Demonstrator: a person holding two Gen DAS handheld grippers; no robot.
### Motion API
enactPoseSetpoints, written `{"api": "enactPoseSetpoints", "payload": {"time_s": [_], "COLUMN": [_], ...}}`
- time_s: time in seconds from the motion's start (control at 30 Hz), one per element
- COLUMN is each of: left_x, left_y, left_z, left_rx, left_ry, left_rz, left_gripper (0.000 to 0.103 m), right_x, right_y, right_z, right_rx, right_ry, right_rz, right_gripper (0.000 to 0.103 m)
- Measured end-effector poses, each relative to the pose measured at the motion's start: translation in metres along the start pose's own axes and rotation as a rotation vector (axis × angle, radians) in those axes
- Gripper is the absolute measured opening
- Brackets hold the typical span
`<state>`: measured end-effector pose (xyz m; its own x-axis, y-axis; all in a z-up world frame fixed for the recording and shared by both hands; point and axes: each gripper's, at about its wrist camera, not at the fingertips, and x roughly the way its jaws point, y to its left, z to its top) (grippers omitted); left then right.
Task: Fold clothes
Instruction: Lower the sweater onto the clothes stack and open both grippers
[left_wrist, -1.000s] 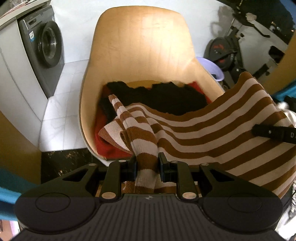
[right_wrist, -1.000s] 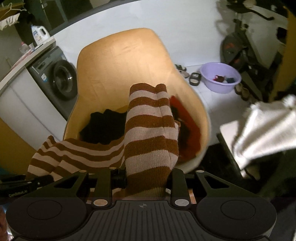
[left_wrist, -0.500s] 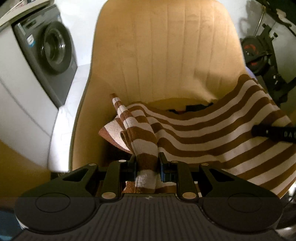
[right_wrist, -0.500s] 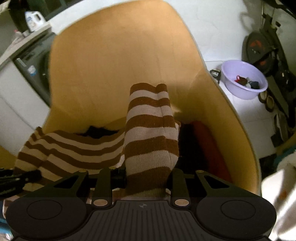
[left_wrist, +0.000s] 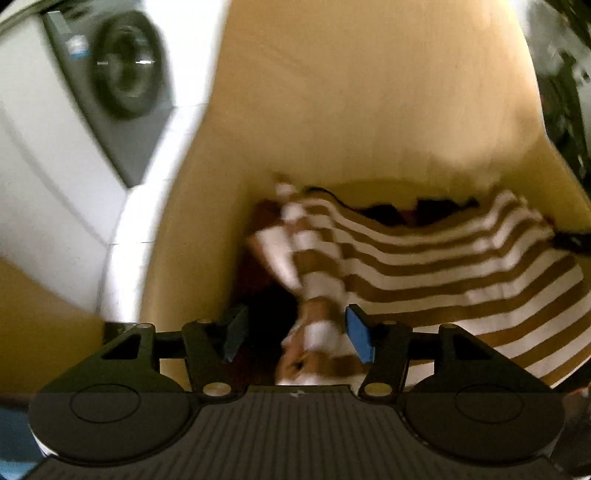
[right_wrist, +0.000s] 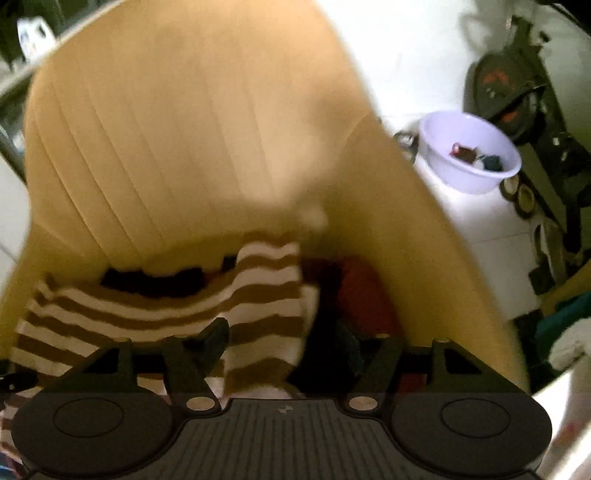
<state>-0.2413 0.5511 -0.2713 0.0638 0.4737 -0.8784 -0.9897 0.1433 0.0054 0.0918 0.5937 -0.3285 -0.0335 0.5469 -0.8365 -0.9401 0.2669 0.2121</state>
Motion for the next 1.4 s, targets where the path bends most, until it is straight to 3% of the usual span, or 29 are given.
{"api": "enactPoseSetpoints", "payload": {"time_s": [0.07, 0.17, 0.3, 0.33, 0.4, 0.5, 0.6, 0.7, 0.83, 0.97, 1.03, 1.17, 1.23, 1.3, 1.4], "left_x": [-0.019, -0.037, -0.025, -0.018, -0.002, 0.018, 0.02, 0.022, 0.017, -0.009, -0.018, 0.0, 0.02, 0.042, 0.068], "left_y": [0.003, -0.012, -0.036, -0.038, -0.04, -0.03, -0.027, -0.029, -0.029, -0.035, -0.041, -0.049, -0.045, -0.038, -0.022], "left_z": [-0.013, -0.033, -0.052, -0.052, -0.053, -0.052, -0.052, -0.056, -0.054, -0.04, -0.029, -0.007, 0.0, 0.001, -0.007], "left_rx": [-0.022, 0.023, 0.079, 0.086, 0.102, 0.093, 0.121, 0.157, 0.087, 0.092, 0.121, 0.174, 0.174, 0.176, 0.16], "left_ry": [-0.008, 0.002, 0.035, 0.04, 0.056, 0.108, 0.122, 0.14, 0.124, 0.019, -0.036, -0.08, -0.042, 0.013, 0.08], "left_rz": [-0.041, -0.122, -0.162, -0.149, -0.109, -0.079, -0.088, -0.076, -0.076, -0.122, -0.151, -0.108, -0.08, -0.038, 0.015], "left_gripper": [0.059, 0.059, 0.059, 0.059, 0.059, 0.056, 0.056, 0.056, 0.056, 0.056, 0.056, 0.056, 0.056, 0.056, 0.059], "right_x": [-0.022, -0.042, -0.047, -0.042, -0.042, -0.058, -0.073, -0.058, -0.043, -0.055, -0.067, -0.051, -0.032, -0.006, 0.024], "right_y": [-0.011, -0.021, -0.031, -0.033, -0.033, -0.026, -0.021, -0.029, -0.026, 0.008, 0.022, 0.032, 0.03, 0.019, 0.002], "right_z": [-0.008, -0.025, -0.052, -0.058, -0.064, -0.067, -0.069, -0.08, -0.083, -0.069, -0.064, -0.041, -0.03, -0.022, -0.022], "right_rx": [0.027, 0.015, 0.036, 0.061, 0.101, 0.101, 0.087, 0.118, 0.094, -0.077, -0.137, -0.156, -0.13, -0.07, -0.034], "right_ry": [-0.007, 0.043, 0.138, 0.155, 0.143, 0.083, 0.034, 0.098, 0.167, 0.101, 0.024, 0.002, 0.02, 0.068, 0.13], "right_rz": [0.014, 0.027, 0.02, 0.011, 0.01, 0.011, -0.012, -0.06, -0.126, -0.24, -0.218, -0.147, -0.119, -0.118, -0.109], "right_gripper": [0.054, 0.053, 0.05, 0.046, 0.013, 0.007, 0.007, 0.007, 0.008, 0.033, 0.033, 0.042, 0.041, 0.031, 0.027]}}
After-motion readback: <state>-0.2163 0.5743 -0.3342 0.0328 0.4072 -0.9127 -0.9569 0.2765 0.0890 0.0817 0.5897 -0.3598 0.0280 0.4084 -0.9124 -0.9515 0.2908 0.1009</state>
